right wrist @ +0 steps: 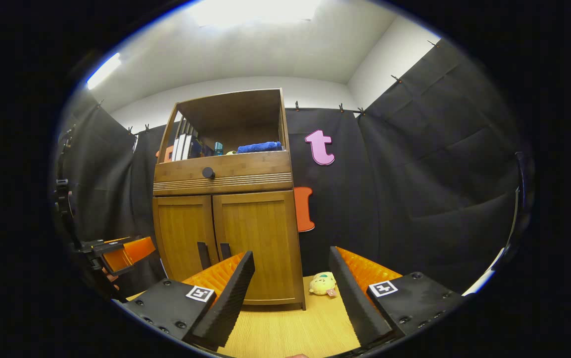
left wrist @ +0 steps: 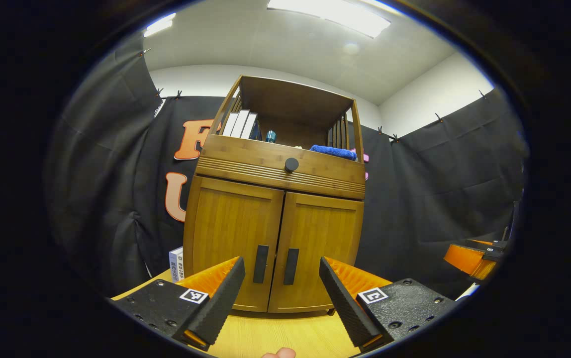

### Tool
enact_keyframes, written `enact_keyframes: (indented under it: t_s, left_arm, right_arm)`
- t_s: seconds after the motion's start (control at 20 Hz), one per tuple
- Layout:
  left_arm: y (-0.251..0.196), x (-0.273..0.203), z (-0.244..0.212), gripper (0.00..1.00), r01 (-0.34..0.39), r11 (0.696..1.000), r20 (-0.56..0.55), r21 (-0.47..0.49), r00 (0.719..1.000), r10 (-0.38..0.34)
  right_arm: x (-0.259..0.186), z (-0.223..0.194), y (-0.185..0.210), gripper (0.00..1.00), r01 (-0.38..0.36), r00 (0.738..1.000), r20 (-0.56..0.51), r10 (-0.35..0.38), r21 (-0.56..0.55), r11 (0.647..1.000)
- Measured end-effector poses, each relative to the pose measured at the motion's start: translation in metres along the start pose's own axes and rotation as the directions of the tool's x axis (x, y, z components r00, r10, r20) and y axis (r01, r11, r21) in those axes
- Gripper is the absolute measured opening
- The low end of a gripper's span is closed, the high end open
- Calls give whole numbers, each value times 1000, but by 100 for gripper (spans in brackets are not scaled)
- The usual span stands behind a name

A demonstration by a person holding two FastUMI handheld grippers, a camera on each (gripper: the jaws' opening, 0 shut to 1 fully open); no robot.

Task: Open the right door of the double-door shoe cabinet with the right hand, and open the left door with the left hand.

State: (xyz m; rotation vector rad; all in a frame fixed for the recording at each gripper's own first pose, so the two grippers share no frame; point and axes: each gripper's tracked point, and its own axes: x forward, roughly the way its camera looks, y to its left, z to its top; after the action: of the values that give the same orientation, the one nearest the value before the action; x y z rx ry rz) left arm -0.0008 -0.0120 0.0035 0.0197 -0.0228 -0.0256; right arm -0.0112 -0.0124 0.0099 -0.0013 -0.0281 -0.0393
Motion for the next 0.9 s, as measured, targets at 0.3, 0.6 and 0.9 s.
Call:
enact_keyframes:
  t_s: [0.3,0.6,0.9]
  left_arm:
    - [8,-4,-1,95,-17,1000,-2,-2,1000,17]
    - [7,0,2,95,-26,1000,8,5,1000,26]
    - [2,4,-3,92,-44,999,-19,1,999,44]
  right_arm:
    - [-2,-1,8,98,-15,1000,-4,15,-5,1000]
    - [-3,-1,10,98,-20,1000,4,20,-2,1000]
    - [-3,-1,5,98,-21,1000,20,21,27,999]
